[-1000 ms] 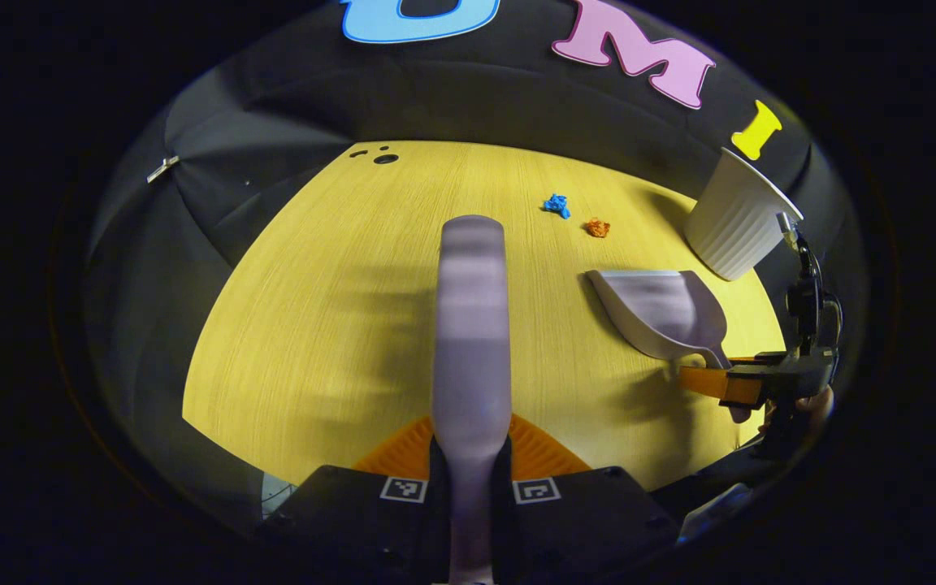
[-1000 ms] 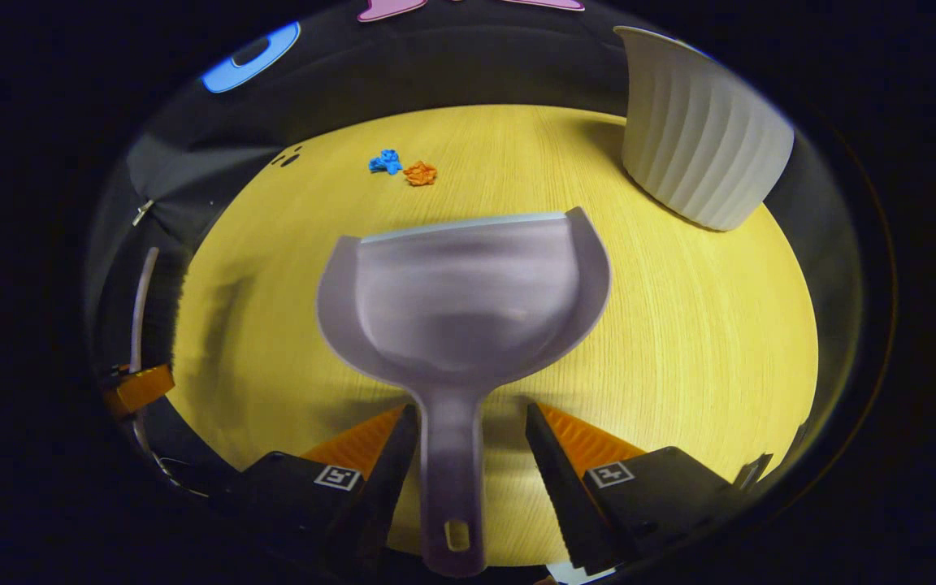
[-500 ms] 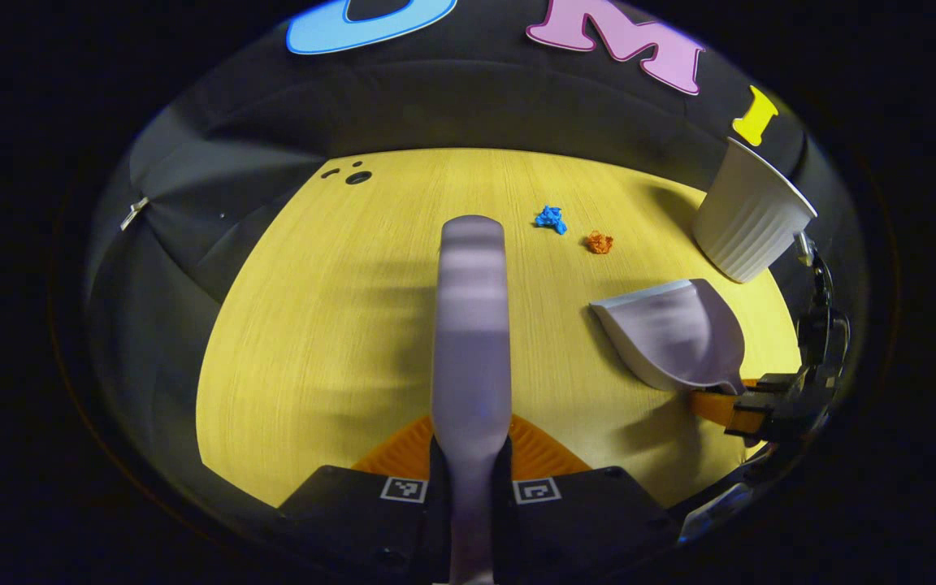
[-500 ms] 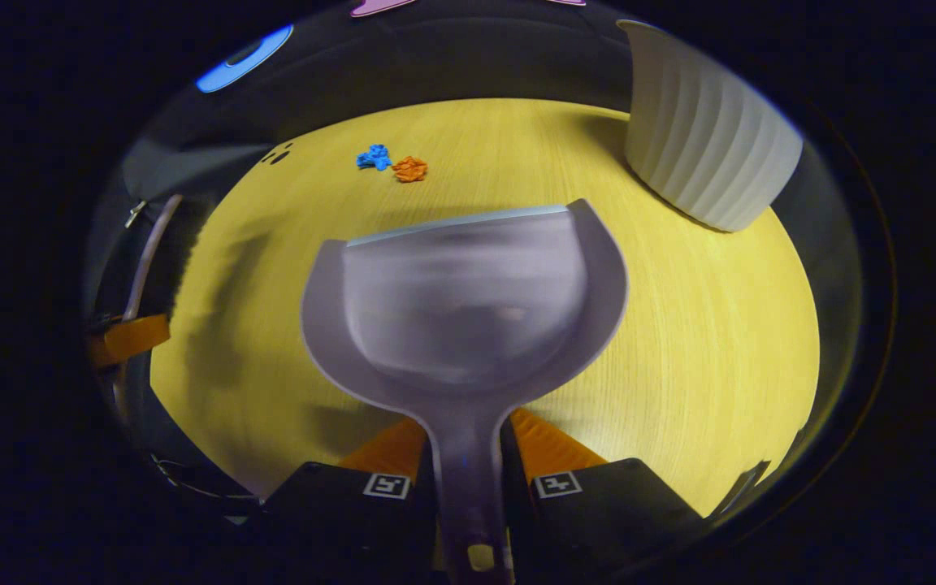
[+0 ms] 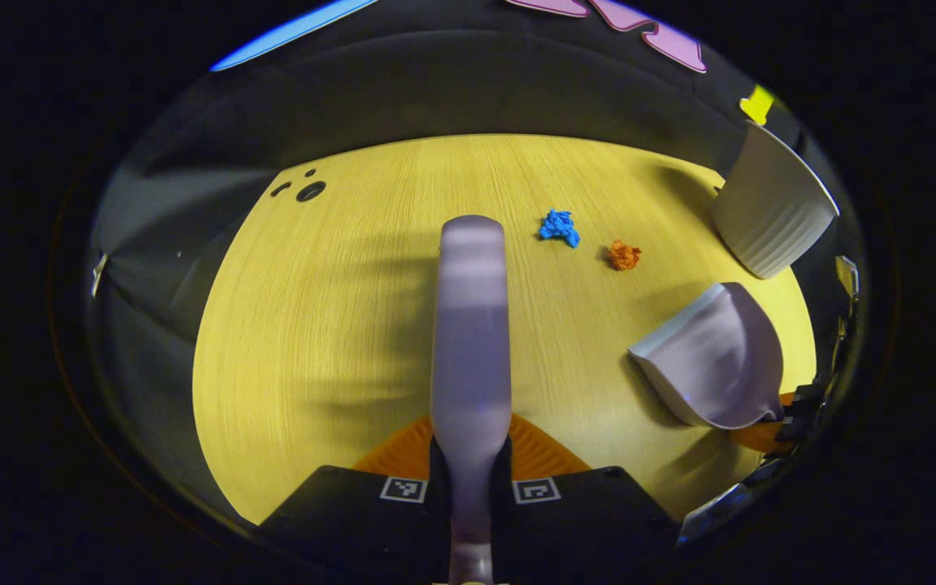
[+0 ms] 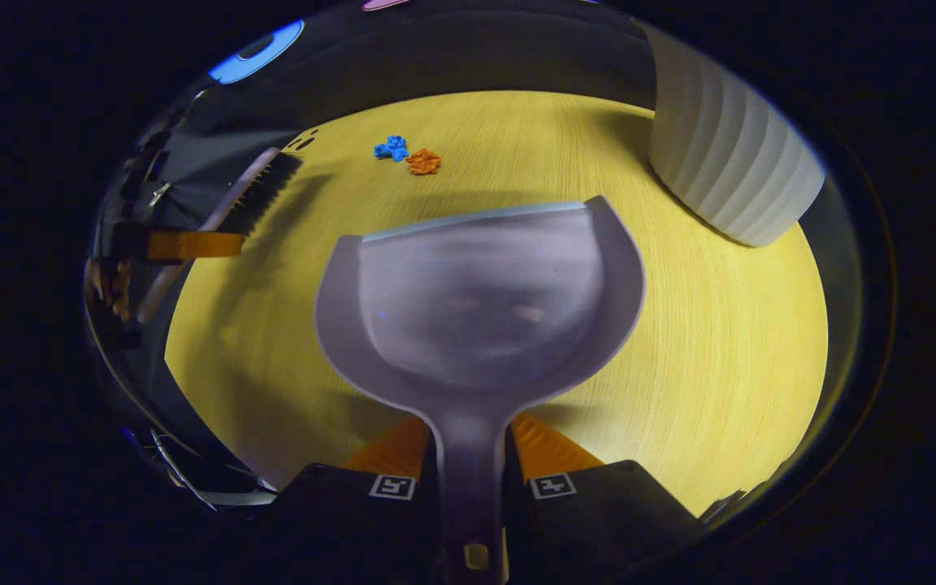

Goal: Pick up the small broom and dustpan from the desktop, sweep the trash into the dustpan with the broom, and then empty the trash into the garbage bin.

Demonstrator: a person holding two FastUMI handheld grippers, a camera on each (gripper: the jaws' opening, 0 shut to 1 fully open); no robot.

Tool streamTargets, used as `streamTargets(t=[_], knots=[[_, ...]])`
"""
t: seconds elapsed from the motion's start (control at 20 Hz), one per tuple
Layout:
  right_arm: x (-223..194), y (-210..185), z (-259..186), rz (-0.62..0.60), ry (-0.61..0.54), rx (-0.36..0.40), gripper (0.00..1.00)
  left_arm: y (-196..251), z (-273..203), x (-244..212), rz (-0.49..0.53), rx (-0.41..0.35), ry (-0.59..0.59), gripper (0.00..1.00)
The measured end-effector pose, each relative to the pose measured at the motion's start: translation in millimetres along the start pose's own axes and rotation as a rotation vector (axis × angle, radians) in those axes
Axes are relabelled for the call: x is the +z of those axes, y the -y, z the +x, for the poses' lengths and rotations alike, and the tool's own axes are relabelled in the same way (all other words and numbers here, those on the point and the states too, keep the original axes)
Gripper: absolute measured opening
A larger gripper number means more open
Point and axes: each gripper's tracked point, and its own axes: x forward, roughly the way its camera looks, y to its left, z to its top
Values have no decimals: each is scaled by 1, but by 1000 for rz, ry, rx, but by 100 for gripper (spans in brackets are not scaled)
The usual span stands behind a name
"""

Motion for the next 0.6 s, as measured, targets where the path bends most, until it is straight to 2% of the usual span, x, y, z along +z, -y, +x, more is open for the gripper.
streamTargets(t=[0.25, 0.3, 0.35, 0.6], knots=[[17, 21, -13, -74, 12, -18, 36, -1, 37, 47, 139, -14, -19, 24], [18, 26, -14, -90, 11, -20, 40, -1, 46, 55, 183, -16, -19, 24], [20, 31, -14, -105, 11, -24, 36, -1, 54, 64, 227, -13, -21, 24], [16, 45, -21, -149, -18, 1, 36, -3, 87, 91, 416, 7, -55, 24]])
